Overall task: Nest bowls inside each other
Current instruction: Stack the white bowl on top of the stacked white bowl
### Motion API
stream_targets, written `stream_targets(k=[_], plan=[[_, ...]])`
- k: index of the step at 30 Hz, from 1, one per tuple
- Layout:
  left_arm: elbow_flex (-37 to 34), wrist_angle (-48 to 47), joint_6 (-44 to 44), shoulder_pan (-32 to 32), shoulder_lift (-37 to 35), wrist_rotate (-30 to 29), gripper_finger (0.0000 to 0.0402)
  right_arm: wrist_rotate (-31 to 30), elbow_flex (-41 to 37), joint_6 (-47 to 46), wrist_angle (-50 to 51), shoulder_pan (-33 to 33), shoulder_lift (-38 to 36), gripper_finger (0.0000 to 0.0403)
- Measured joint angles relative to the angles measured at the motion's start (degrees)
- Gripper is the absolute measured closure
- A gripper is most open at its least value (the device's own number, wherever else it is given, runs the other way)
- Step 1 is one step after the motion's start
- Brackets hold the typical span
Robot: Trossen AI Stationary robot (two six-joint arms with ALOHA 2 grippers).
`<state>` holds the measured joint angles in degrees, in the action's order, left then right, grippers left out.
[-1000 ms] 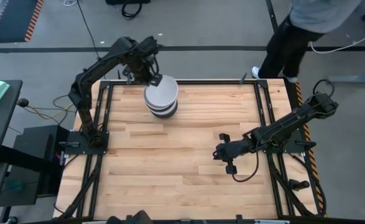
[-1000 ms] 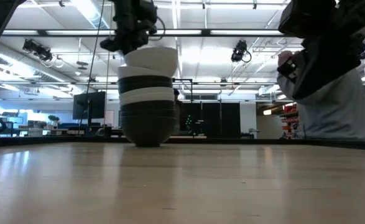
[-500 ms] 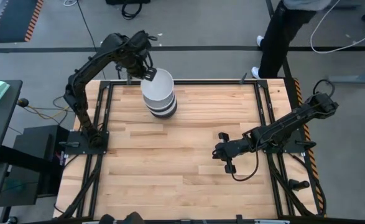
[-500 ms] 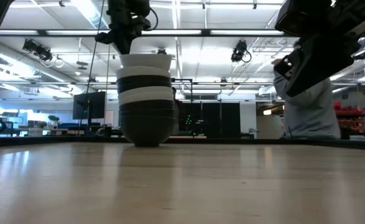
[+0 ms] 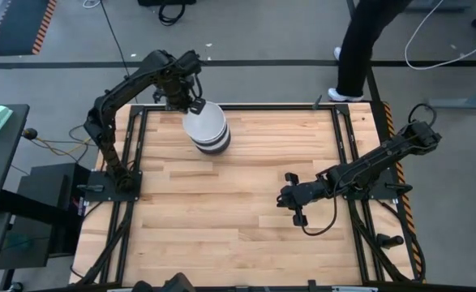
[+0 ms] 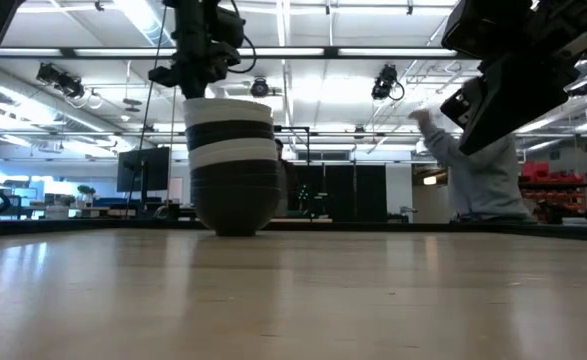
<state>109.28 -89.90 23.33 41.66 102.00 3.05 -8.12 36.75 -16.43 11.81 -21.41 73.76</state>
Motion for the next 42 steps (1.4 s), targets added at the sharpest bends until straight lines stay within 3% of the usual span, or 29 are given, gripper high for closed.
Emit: stream_targets(k=[13,22,30,37,42], plan=[[-0.2,-0.1,-2.0,-0.7,0.0,-0.2,0.0386,0.0,0.0,0.1,0.0,0.0,0.0,0.0398],[5.6,-0.2,-3.4,-3.2,0.0,-0.3,0.0366,0.0,0.0,-0.5,0.0,0.0,0.0,0.0397],[5.9,0.0,-3.2,-3.2,0.5,-0.8,0.0345,0.0,0.0,-0.5,-0.8,0.0,0.0,0.04],[5.9,0.5,-3.7,-3.2,0.4,-1.6,0.0304,0.0,0.0,-0.6,-0.8,0.0,0.0,0.0395],[5.9,2.4,-5.0,-2.8,0.4,-5.2,0.0264,0.0,0.0,-0.6,-0.8,0.0,0.0,0.0397]])
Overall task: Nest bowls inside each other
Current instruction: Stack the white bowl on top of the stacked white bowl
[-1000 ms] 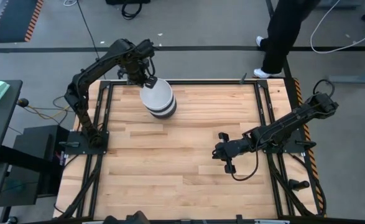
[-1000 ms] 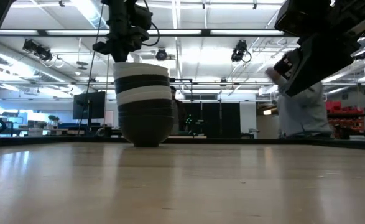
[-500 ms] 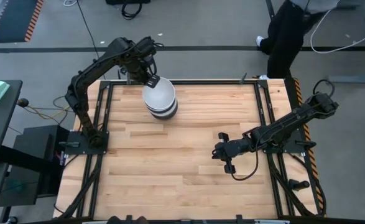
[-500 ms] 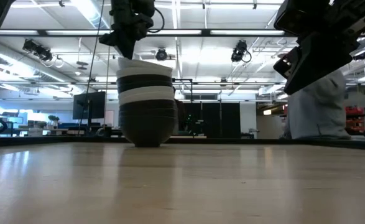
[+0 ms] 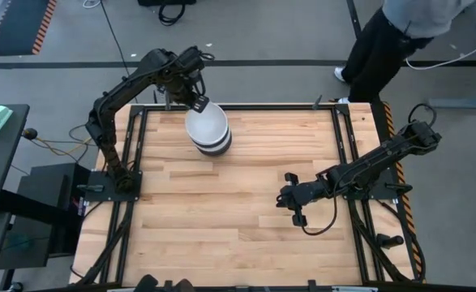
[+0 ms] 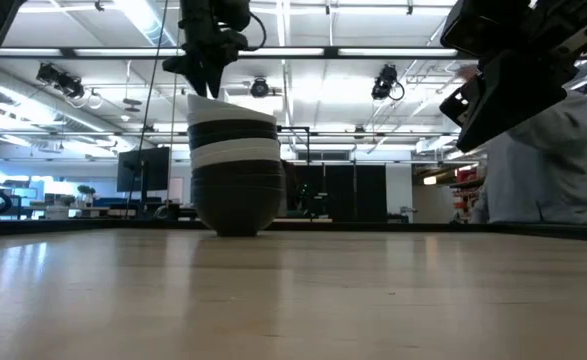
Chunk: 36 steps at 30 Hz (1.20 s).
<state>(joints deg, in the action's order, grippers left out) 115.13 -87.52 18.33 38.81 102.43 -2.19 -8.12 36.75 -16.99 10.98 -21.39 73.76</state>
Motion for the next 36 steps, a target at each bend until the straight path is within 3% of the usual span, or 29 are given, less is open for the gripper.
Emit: stream_targets(k=[5,9,22,36], plan=[[0.0,0.6,0.7,1.7,0.0,-1.4,0.023,0.0,0.0,0.0,0.0,0.0,0.0,0.0395],[0.0,-0.7,0.8,1.9,0.0,-1.1,0.0226,0.0,0.0,0.0,0.0,0.0,0.0,0.0397],[0.0,-0.8,0.4,1.3,0.2,0.5,0.0345,0.0,0.0,0.0,0.0,0.0,0.0,0.0397],[0.0,-1.1,-0.1,0.3,5.2,0.9,0.0353,0.0,0.0,0.1,0.0,0.0,0.0,0.0397]])
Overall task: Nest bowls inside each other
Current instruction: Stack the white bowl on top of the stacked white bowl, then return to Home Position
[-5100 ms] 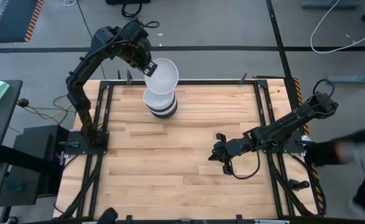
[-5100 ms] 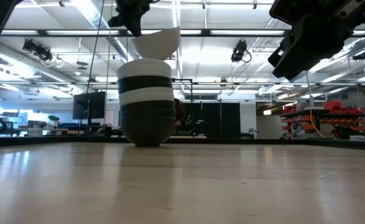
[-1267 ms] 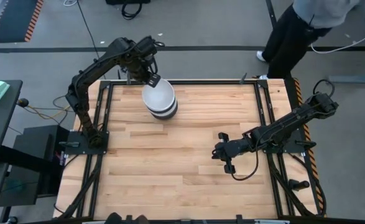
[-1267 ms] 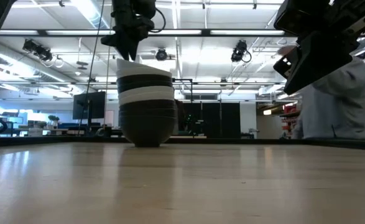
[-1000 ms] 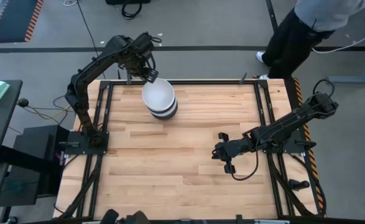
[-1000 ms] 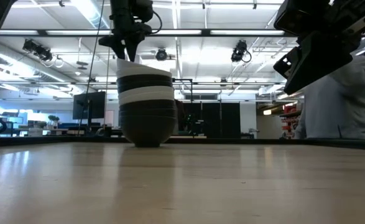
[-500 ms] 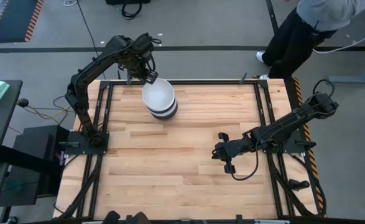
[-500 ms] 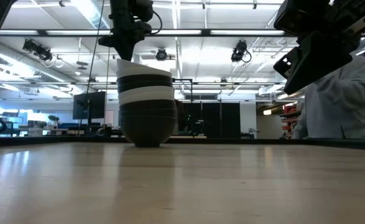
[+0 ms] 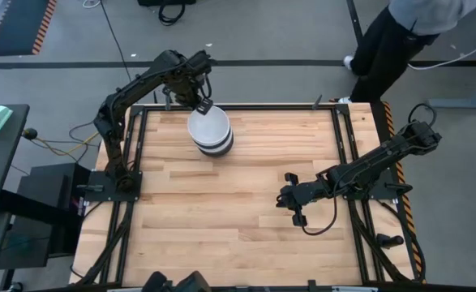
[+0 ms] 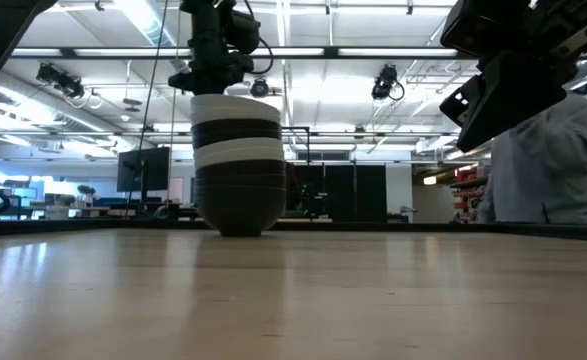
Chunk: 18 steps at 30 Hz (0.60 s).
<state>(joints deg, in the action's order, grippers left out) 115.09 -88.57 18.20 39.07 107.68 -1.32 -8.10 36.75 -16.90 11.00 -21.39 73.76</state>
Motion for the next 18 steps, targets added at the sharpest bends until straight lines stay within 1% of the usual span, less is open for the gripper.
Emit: stream_targets(k=[6,9,12,14,18], plan=[[0.3,0.9,-3.3,0.0,0.0,0.1,0.0362,0.0,0.0,0.1,0.0,0.0,0.0,0.0396],[2.2,-0.5,-4.3,0.0,-0.2,-0.4,0.0362,0.0,0.0,0.7,0.0,0.0,0.0,0.0398],[6.6,-1.6,-5.4,-0.8,-0.3,-0.9,0.0362,-0.7,0.0,1.5,0.0,0.3,0.0,0.0398],[11.0,-1.4,-5.5,-1.8,-0.3,-1.0,0.0367,-1.3,0.0,2.2,-0.1,0.6,0.0,0.0398],[19.8,-1.1,-7.2,-5.0,-0.6,-1.0,0.0391,-2.3,0.0,6.3,-2.7,1.8,0.0,0.04]])
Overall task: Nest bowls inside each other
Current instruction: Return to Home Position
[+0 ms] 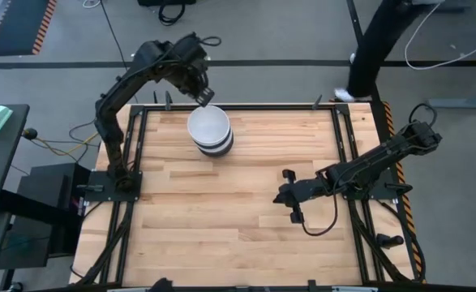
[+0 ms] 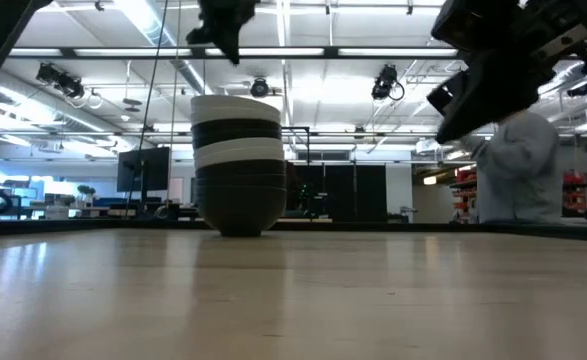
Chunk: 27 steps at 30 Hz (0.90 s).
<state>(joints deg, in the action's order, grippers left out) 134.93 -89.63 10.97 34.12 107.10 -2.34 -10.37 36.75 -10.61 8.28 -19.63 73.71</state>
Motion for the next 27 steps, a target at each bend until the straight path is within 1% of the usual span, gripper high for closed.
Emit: stream_targets(k=[1,3,6,10,13,17,21,25,27], plan=[[0.2,1.2,-0.4,-1.1,-0.6,0.0,0.0394,0.0,0.0,1.3,-1.1,0.5,-0.3,0.04],[-1.8,4.4,-1.2,-2.8,-2.9,0.4,0.0394,0.1,0.0,3.9,-3.7,1.6,-1.2,0.0401],[-2.1,5.2,-2.7,-6.2,-5.0,-0.2,0.0386,0.1,1.6,6.6,-4.5,3.7,-3.7,0.0401],[-2.1,7.7,-3.9,-11.6,-5.7,-3.1,0.0395,-0.2,4.8,11.4,-4.7,5.5,-8.9,0.0402],[-2.1,10.6,-6.8,-15.8,-5.7,-3.3,0.0393,-0.1,7.4,14.9,-4.4,6.2,-14.1,0.0402],[-2.1,16.0,-10.5,-21.2,-5.7,-7.2,0.0395,-0.3,11.0,16.4,-0.9,7.0,-21.5,0.0402],[-2.1,21.2,-12.2,-26.5,-5.7,-8.3,0.0394,-2.2,13.5,16.5,3.6,7.3,-26.9,0.0402],[-2.1,24.5,-14.5,-32.0,-5.4,-11.4,0.0397,-3.1,16.0,16.9,7.3,7.2,-30.1,0.0402],[-2.2,24.4,-14.6,-34.6,-5.1,-13.9,0.0396,-3.1,17.5,17.2,8.1,7.0,-30.9,0.0402]])
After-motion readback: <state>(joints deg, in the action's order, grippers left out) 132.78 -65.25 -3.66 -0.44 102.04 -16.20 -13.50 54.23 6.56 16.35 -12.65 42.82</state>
